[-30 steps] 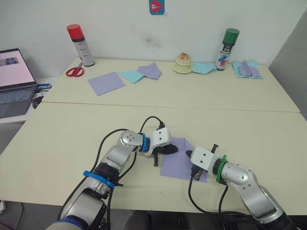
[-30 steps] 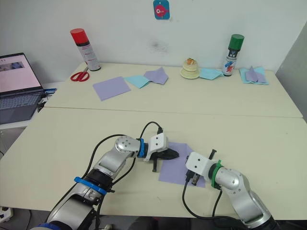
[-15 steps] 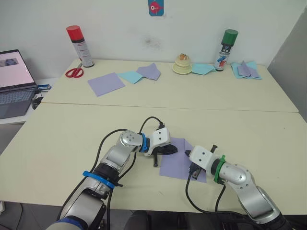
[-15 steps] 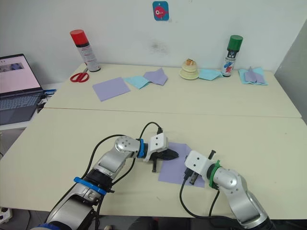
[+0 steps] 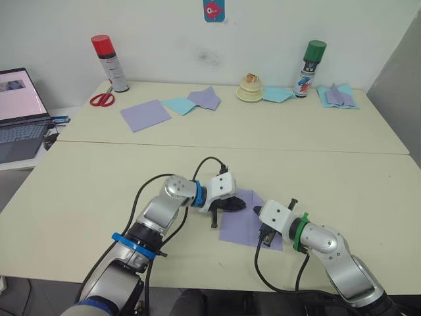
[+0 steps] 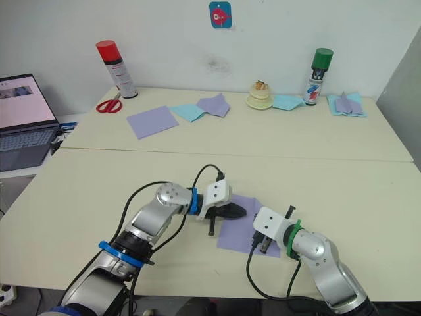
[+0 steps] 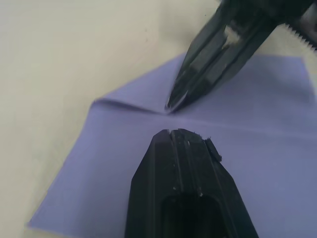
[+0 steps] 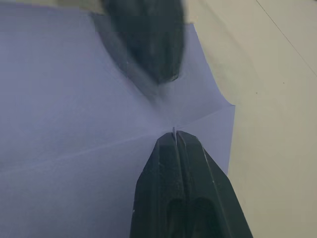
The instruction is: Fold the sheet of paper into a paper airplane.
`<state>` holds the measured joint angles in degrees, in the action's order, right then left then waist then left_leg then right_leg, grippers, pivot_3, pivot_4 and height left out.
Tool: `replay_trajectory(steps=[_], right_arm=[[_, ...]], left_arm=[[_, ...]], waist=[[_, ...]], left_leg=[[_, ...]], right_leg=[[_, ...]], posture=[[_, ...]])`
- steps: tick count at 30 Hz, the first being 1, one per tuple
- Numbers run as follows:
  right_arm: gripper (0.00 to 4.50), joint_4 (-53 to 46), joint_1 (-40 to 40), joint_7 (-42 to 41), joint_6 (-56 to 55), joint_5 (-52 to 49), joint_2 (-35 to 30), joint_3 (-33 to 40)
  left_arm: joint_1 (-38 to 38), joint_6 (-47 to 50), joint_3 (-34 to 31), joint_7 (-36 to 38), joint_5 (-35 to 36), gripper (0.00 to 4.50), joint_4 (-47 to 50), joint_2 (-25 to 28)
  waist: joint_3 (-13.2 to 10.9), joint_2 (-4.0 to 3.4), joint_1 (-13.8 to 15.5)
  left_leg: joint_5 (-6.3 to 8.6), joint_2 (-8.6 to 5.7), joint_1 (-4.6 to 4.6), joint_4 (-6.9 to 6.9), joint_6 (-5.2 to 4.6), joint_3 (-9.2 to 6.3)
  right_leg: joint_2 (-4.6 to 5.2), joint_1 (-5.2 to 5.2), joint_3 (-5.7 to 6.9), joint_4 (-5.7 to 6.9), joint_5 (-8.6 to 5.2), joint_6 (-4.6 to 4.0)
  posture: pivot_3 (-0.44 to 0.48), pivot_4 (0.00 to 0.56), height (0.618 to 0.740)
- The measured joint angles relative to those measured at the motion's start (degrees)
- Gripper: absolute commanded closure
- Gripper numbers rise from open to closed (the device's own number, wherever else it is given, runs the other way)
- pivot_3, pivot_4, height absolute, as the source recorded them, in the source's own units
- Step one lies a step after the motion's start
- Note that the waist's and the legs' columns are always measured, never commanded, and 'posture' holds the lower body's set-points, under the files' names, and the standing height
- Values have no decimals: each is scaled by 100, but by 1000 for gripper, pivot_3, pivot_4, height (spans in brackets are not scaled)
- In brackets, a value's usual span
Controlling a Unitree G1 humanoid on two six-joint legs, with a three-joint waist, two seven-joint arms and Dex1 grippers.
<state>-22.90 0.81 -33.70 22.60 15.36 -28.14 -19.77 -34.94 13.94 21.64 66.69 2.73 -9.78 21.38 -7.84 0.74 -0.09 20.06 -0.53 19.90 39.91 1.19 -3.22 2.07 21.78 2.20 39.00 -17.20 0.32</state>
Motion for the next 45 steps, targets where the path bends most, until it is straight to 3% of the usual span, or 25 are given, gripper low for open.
replay_trajectory(steps=[7,15,28,45], right_arm=[[4460,16,15,0,-26,30,1,-25],[4460,30,41,0,-34,32,0,-51],[4460,35,43,0,-48,37,-14,-58],[4460,21,37,-3,-48,132,-33,-74]], left_arm=[[-518,368,-180,-90,183,4500,411,-78],[-420,-489,146,-415,-68,4500,-689,-656],[-504,-1558,170,-759,-464,4500,-2243,-1065],[-744,-1922,171,-745,-810,4500,-2847,-1241]], waist=[[0,-1,-3],[0,0,-1],[0,1,-1],[2,4,-2]], left_leg=[[0,0,-2,0,0,0],[0,1,-3,-1,0,0],[0,1,-2,-1,0,-1],[0,-1,-3,-1,0,-1]], right_leg=[[-1,-1,-1,0,0,0],[-2,-1,-1,0,0,0],[-2,-1,2,-1,0,1],[-2,-4,3,-2,-1,2]], posture=[[0,150,717],[0,150,717],[0,150,717],[0,150,717]])
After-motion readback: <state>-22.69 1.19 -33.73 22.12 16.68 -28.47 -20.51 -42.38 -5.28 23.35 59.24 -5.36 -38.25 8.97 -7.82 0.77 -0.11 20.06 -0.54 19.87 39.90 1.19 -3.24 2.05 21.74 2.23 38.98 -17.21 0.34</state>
